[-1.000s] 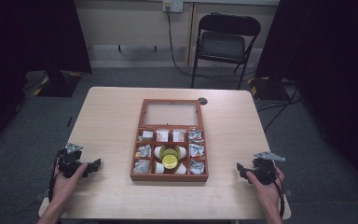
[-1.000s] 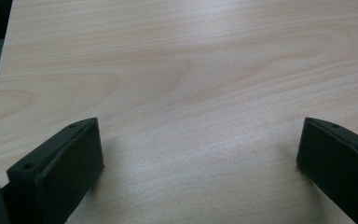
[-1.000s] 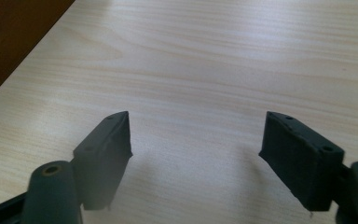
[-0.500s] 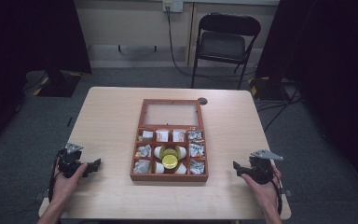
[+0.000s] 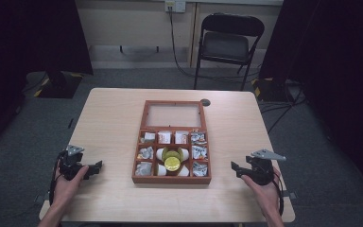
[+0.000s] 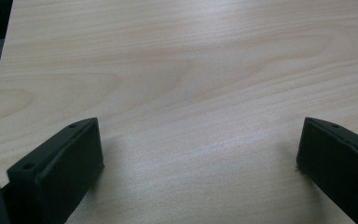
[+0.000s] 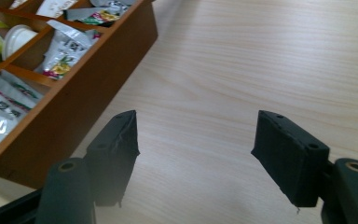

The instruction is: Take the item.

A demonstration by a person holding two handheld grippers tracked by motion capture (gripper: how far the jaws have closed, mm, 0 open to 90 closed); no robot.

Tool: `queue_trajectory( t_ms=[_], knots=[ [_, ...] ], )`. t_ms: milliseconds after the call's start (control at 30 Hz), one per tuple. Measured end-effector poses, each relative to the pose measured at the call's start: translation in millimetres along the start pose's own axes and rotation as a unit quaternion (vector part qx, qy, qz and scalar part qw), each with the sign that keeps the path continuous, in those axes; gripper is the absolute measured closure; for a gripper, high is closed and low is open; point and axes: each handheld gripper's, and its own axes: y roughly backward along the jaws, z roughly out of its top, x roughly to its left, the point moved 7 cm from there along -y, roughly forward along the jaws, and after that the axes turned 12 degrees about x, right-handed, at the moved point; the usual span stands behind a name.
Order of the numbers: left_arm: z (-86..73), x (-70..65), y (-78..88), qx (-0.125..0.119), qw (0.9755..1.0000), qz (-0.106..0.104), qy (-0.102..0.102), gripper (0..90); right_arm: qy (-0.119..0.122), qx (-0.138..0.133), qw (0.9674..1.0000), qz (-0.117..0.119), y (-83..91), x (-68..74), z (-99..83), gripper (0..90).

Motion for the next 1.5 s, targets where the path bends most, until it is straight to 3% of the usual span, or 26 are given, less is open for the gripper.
queue_trajectory(
  t_ms=[100,500,900,1167,1500],
  knots=[
    [0.0,0.0,0.0,0.0,1.0,0.0,0.0,0.0,0.014,0.001,0.9999,0.008,0.2,7.8,3.7,29.8],
    [0.0,0.0,0.0,0.0,1.0,0.0,0.0,0.0,0.027,-0.014,0.9991,0.028,5.0,21.2,11.2,32.3],
    [-0.1,-0.1,0.1,0.0,1.0,0.001,0.0,0.0,0.048,-0.015,0.9971,0.057,3.2,39.8,18.8,33.4],
    [-0.1,-0.1,0.0,0.0,1.0,0.001,0.001,0.0,0.062,-0.011,0.996,0.064,0.8,51.5,25.2,34.0],
    [-0.1,-0.1,0.1,0.0,1.0,0.001,0.001,0.0,0.091,-0.02,0.9914,0.092,-4.4,82.6,46.5,35.5]
  ],
)
